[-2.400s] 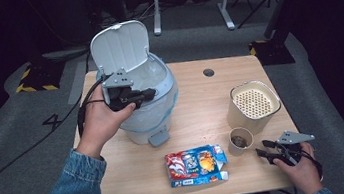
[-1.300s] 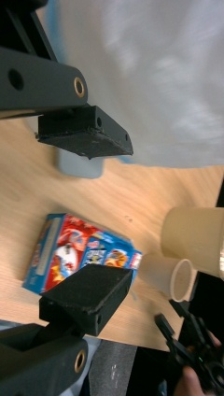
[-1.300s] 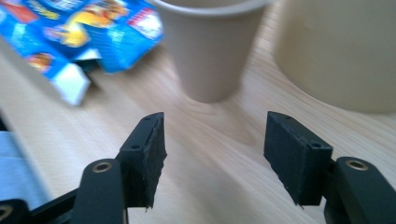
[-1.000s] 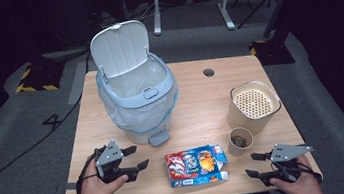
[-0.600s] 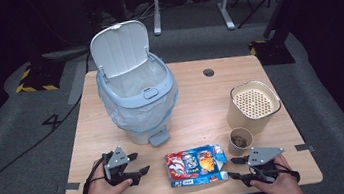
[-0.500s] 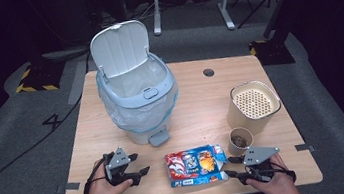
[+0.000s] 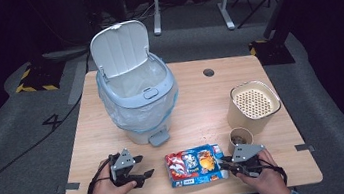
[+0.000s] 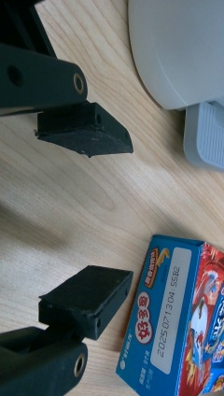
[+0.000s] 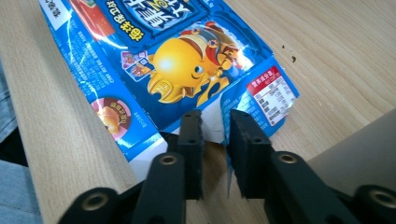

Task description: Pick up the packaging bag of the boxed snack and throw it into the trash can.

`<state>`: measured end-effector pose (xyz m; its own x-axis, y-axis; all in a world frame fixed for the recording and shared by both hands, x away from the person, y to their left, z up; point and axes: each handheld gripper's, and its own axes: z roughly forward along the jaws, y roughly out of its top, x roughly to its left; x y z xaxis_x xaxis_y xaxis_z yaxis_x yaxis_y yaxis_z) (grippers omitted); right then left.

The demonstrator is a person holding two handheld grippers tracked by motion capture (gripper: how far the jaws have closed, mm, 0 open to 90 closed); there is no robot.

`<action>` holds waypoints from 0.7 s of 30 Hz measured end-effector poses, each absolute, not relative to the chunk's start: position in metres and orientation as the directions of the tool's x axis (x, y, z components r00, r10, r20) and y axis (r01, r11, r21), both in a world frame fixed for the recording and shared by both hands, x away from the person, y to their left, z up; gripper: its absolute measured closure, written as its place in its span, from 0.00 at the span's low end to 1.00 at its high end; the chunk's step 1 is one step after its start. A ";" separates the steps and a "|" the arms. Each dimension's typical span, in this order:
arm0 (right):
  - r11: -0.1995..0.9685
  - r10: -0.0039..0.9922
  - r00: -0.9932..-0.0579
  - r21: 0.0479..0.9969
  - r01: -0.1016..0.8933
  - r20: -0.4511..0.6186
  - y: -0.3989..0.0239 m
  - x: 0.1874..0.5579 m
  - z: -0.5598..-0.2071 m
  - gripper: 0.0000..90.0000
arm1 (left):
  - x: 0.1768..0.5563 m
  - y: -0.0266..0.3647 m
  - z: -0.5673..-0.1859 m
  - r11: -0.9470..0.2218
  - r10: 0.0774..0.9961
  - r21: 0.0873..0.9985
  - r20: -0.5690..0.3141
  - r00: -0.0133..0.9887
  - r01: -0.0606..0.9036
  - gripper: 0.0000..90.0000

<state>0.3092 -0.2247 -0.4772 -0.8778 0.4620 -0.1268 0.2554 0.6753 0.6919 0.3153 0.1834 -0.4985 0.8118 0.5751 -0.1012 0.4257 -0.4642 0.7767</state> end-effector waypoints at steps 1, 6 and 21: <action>0.676 0.465 -0.876 0.691 0.257 -0.128 -0.225 0.309 -0.477 0.92 | 0.315 0.183 -0.498 -0.465 0.574 0.776 -0.101 0.812 0.426 0.38; 0.649 0.474 -0.876 0.708 0.278 -0.091 -0.229 0.310 -0.474 1.00 | 0.316 0.184 -0.499 -0.463 0.576 0.778 -0.100 0.812 0.424 0.38; 0.444 0.475 -0.869 0.814 0.374 0.141 -0.248 0.310 -0.449 1.00 | 0.324 0.194 -0.501 -0.496 0.622 0.755 -0.035 0.782 0.428 0.38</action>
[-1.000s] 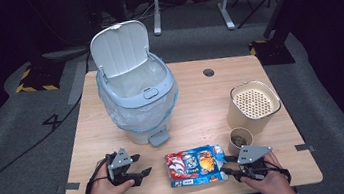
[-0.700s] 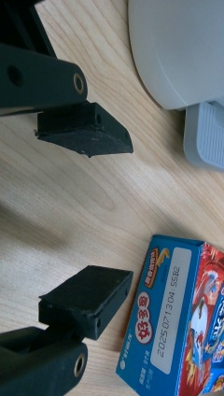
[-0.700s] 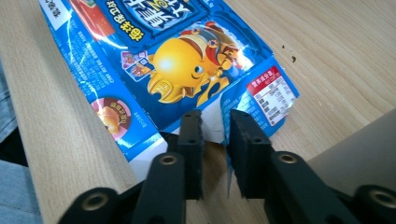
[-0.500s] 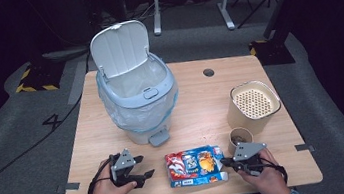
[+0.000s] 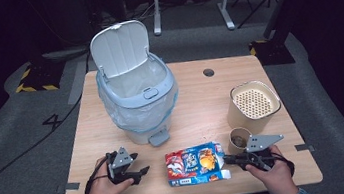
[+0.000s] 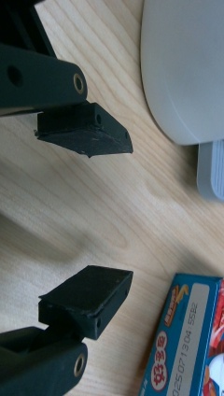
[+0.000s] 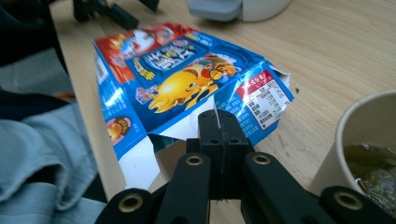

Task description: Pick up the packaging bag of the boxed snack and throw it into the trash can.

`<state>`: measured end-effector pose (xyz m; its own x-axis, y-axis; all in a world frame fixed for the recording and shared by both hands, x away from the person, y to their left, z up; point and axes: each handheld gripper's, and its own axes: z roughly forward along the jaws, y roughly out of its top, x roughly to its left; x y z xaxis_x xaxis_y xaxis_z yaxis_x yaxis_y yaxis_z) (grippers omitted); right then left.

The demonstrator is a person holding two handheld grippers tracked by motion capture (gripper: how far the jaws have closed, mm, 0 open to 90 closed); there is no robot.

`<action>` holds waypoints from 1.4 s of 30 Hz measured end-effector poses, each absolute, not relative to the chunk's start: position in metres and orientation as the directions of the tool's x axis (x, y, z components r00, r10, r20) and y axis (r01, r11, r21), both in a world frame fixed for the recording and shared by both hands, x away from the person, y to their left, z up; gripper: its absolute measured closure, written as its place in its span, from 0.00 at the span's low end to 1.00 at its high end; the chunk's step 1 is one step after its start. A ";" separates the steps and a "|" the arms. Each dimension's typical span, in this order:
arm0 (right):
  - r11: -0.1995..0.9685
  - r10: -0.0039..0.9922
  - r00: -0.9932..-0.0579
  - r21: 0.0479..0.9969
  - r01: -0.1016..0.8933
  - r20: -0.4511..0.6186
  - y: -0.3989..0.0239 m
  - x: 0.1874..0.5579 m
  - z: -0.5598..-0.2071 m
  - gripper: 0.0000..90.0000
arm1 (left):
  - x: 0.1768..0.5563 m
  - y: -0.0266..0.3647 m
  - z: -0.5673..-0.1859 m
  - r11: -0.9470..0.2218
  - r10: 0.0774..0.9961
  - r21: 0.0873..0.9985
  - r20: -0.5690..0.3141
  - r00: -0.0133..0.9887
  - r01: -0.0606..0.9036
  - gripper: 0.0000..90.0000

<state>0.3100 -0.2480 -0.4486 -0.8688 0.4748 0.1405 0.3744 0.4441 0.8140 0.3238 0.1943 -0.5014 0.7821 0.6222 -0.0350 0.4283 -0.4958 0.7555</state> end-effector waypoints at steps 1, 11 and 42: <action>0.422 0.470 -0.868 0.822 0.383 0.163 -0.249 0.310 -0.446 1.00 | 0.324 0.195 -0.502 -0.498 0.625 0.754 -0.030 0.780 0.428 0.38; 0.311 0.446 -0.870 0.874 0.373 0.213 -0.257 0.309 -0.417 1.00 | 0.332 0.197 -0.503 -0.552 0.635 0.720 0.036 0.772 0.420 0.39; 0.219 0.455 -0.876 0.933 0.284 0.160 -0.273 0.334 -0.335 1.00 | 0.340 0.202 -0.504 -0.525 0.652 0.711 -0.018 0.758 0.468 0.37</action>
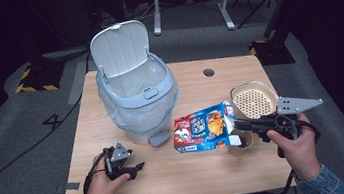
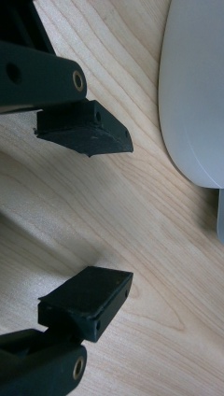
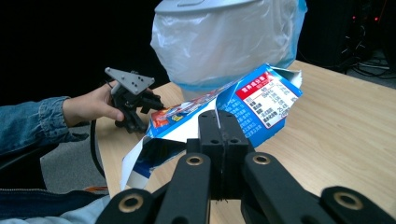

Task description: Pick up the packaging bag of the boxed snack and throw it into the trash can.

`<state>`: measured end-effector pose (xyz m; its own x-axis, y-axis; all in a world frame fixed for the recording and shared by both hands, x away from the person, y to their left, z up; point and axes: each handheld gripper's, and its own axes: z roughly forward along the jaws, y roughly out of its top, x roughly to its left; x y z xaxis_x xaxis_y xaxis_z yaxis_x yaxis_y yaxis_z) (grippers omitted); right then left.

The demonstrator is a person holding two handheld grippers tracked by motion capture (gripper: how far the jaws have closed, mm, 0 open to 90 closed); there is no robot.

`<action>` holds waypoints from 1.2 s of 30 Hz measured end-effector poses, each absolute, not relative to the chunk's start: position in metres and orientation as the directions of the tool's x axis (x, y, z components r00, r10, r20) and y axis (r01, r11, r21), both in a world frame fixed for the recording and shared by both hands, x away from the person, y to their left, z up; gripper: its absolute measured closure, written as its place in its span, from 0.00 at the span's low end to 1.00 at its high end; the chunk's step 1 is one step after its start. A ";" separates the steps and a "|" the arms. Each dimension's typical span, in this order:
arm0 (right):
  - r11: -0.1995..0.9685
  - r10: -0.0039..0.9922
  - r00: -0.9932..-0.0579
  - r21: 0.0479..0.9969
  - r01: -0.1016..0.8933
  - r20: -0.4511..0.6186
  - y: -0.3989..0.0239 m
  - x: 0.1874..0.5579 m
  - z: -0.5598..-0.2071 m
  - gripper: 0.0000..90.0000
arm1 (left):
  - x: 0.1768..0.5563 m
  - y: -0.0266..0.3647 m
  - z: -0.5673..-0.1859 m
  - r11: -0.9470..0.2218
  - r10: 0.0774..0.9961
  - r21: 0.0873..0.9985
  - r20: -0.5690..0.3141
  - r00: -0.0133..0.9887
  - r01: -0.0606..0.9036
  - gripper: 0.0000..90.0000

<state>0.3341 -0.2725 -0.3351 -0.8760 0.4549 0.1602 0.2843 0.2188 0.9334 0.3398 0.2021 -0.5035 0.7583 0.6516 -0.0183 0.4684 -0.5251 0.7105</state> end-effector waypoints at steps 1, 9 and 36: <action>0.218 0.454 -0.877 0.935 0.281 0.158 -0.273 0.335 -0.332 1.00 | 0.340 0.202 -0.504 -0.525 0.652 0.711 -0.018 0.758 0.468 0.37; 0.222 0.450 -0.884 0.942 0.252 0.130 -0.274 0.343 -0.304 1.00 | 0.340 0.202 -0.504 -0.525 0.652 0.711 -0.018 0.758 0.468 0.36; 0.104 0.444 -0.889 0.979 0.173 0.110 -0.241 0.403 -0.216 1.00 | 0.340 0.202 -0.504 -0.522 0.653 0.711 -0.021 0.757 0.471 0.36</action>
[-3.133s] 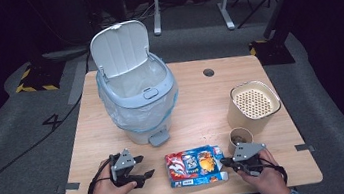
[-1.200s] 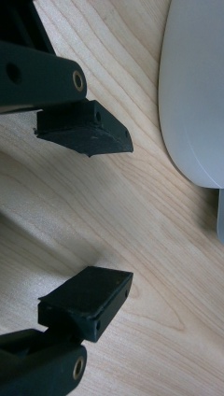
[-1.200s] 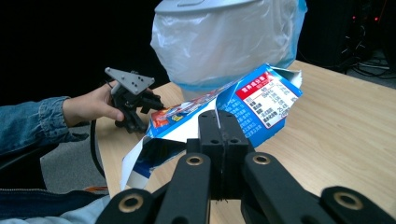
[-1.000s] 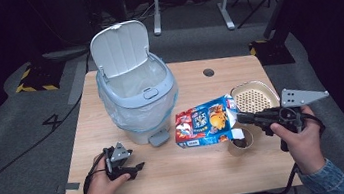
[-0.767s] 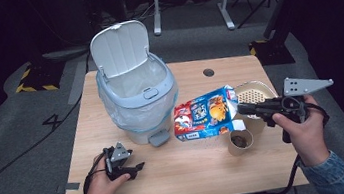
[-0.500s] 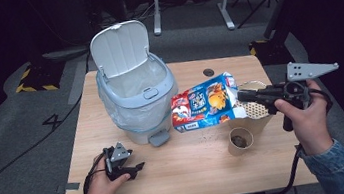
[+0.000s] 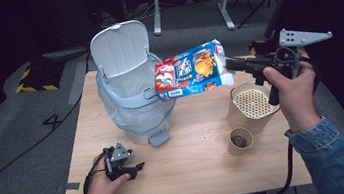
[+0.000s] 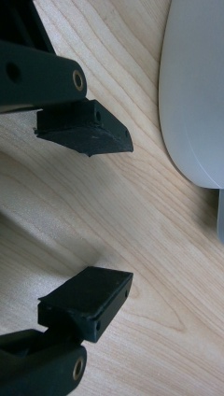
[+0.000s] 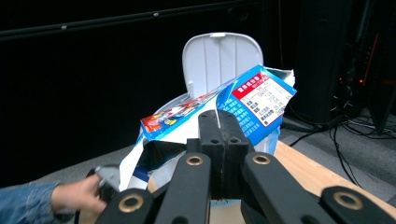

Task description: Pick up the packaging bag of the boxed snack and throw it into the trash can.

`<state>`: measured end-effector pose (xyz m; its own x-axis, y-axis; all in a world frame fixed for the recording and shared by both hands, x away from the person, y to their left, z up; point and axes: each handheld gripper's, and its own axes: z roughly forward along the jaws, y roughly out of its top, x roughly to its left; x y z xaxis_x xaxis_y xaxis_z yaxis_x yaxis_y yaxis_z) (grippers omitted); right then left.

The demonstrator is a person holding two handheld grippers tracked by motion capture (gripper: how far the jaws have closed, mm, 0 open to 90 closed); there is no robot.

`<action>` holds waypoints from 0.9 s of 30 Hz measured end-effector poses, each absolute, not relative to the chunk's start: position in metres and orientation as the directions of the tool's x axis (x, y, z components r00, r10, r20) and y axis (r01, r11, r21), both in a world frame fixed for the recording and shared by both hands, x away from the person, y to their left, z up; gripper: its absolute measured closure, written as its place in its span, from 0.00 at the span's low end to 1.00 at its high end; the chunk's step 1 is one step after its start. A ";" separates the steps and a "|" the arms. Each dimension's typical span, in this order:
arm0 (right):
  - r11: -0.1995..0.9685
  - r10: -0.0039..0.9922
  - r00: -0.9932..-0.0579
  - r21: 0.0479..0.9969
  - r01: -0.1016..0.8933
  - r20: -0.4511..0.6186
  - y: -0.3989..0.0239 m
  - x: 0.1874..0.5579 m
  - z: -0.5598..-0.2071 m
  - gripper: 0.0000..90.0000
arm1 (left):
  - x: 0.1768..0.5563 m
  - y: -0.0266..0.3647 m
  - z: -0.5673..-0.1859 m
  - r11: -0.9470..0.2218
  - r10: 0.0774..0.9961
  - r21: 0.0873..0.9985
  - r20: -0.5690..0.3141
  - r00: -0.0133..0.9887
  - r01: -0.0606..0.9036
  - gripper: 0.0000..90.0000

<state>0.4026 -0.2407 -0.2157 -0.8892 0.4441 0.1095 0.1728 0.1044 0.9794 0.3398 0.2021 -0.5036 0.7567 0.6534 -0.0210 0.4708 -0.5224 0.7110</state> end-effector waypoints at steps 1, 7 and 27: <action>0.098 0.446 -0.887 0.979 0.177 0.116 -0.237 0.406 -0.216 1.00 | 0.340 0.202 -0.504 -0.522 0.653 0.711 -0.021 0.757 0.471 0.36; 0.083 0.470 -0.870 0.974 0.211 0.149 -0.212 0.425 -0.220 1.00 | 0.340 0.202 -0.504 -0.524 0.653 0.711 -0.019 0.757 0.469 0.36; 0.151 0.523 -0.836 0.946 0.286 0.170 -0.150 0.435 -0.229 1.00 | 0.340 0.201 -0.504 -0.523 0.656 0.710 -0.019 0.755 0.472 0.35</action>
